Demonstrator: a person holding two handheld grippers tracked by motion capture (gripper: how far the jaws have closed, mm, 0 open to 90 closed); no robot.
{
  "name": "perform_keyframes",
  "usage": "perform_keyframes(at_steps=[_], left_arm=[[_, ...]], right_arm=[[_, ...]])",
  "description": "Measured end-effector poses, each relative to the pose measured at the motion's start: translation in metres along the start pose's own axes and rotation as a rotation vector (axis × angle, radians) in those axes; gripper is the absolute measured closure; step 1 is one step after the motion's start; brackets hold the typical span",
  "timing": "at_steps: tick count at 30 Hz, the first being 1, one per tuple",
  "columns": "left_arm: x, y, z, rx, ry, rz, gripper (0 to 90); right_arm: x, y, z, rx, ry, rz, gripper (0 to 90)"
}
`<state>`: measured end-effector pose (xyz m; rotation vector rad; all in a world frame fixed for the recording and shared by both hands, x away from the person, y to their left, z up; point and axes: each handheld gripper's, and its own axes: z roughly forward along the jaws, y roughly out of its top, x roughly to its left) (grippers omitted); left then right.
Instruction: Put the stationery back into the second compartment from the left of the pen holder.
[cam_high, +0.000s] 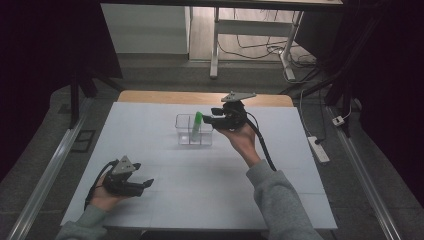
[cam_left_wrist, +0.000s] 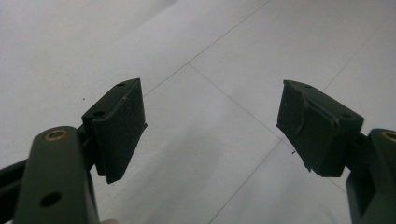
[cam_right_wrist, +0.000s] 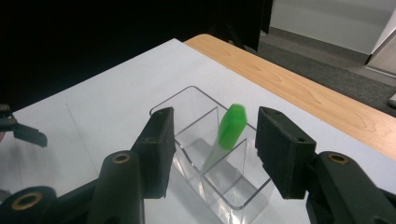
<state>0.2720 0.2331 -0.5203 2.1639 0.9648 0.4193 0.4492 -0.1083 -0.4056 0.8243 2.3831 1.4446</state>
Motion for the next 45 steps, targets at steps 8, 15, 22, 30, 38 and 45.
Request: perform_keyframes(at_steps=[8, 15, 22, 30, 38, 45], left_arm=[[0.0, 0.0, 0.001, 0.005, -0.002, 0.002, 23.2], [0.0, 0.0, 0.001, 0.004, -0.001, 0.001, 23.2], [0.0, 0.0, 0.001, 0.007, 0.001, 0.0, 23.1], [0.0, 0.0, 0.002, 0.013, 0.001, -0.001, 23.0], [-0.001, 0.001, 0.002, 0.007, -0.001, -0.001, 23.1], [0.0, 0.001, 0.002, 0.005, 0.0, -0.004, 23.1]], right_arm=[[-0.003, -0.015, -0.01, 0.004, -0.005, 0.005, 46.6], [-0.008, -0.035, -0.029, 0.013, -0.017, 0.006, 45.8], [-0.014, -0.062, -0.053, 0.032, -0.033, 0.016, 45.4], [-0.012, -0.097, -0.078, 0.072, -0.053, 0.021, 42.8], [-0.007, -0.127, -0.094, 0.122, -0.082, 0.013, 40.2], [-0.007, -0.15, -0.113, 0.154, -0.11, 0.008, 37.9]])
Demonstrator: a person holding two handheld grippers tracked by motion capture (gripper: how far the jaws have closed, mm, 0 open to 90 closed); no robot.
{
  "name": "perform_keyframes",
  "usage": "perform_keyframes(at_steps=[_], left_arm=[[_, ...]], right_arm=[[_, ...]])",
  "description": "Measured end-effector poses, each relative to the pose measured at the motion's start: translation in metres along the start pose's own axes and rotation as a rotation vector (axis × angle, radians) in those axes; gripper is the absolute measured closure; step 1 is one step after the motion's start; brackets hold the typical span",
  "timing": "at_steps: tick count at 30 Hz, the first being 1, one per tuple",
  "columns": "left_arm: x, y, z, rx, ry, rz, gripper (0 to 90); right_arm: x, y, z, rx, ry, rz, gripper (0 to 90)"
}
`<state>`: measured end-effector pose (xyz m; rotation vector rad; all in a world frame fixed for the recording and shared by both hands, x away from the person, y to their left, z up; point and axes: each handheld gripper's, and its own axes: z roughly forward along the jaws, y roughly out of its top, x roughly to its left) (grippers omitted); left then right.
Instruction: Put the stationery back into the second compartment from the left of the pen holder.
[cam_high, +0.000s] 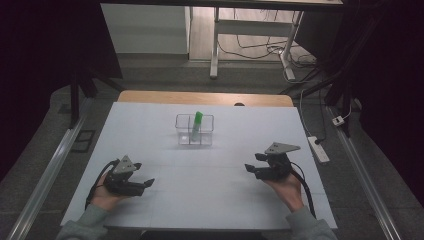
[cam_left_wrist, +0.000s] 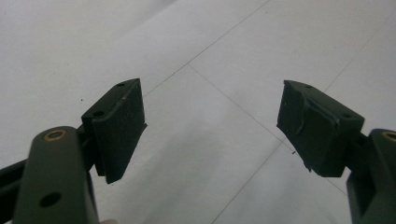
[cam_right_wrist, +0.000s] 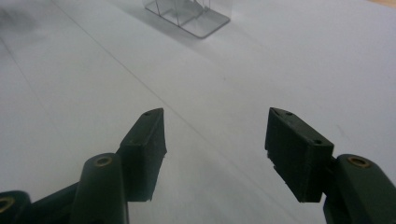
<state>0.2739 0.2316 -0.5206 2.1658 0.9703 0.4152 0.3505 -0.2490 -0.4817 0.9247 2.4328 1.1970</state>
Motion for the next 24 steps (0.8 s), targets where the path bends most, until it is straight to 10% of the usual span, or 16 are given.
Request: perform_keyframes(at_steps=[24], left_arm=[[-0.001, 0.003, -0.002, -0.023, -0.018, 0.0, 23.2]], right_arm=[[-0.012, -0.044, -0.03, -0.001, -0.013, 0.005, 34.7]])
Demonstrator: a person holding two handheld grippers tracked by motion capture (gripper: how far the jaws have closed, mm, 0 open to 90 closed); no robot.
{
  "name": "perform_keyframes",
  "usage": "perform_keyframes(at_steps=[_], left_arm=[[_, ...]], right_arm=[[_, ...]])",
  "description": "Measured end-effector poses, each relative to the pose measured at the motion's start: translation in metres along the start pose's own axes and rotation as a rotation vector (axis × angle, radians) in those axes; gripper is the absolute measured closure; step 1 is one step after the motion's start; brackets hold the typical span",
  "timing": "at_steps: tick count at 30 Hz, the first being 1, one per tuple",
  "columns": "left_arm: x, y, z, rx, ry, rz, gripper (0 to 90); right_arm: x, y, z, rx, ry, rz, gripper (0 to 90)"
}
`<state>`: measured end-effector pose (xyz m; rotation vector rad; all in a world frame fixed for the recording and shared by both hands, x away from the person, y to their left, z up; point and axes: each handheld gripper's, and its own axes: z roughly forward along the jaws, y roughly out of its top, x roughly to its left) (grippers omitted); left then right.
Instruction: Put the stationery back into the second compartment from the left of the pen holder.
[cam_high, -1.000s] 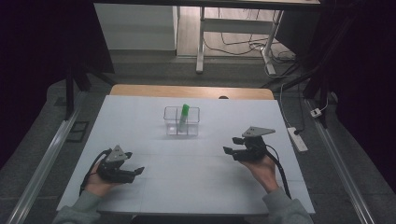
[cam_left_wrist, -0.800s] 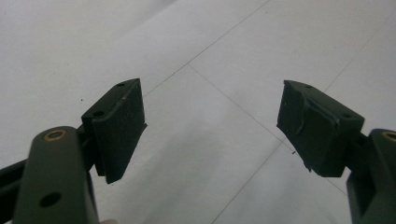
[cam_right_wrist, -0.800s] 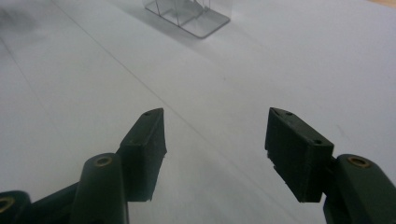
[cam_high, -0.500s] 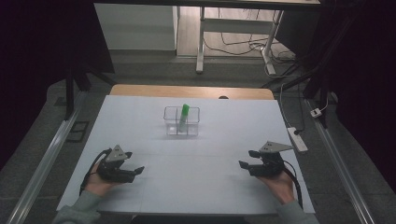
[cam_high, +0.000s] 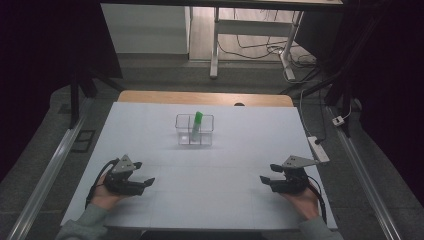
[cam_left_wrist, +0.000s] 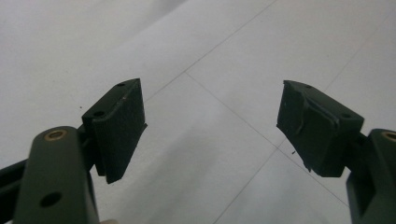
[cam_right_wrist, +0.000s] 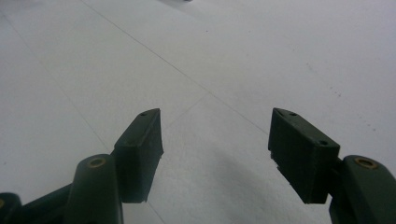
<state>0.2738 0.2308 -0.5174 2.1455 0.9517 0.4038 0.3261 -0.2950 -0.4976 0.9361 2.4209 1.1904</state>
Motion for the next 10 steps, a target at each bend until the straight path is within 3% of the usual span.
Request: perform_keyframes(at_steps=[10], left_arm=[[-0.0013, 0.0012, 0.0003, 0.003, 0.0, 0.008, 23.0]], right_arm=[[-0.0006, -0.0014, 0.0026, 0.006, 0.007, 0.004, 33.8]])
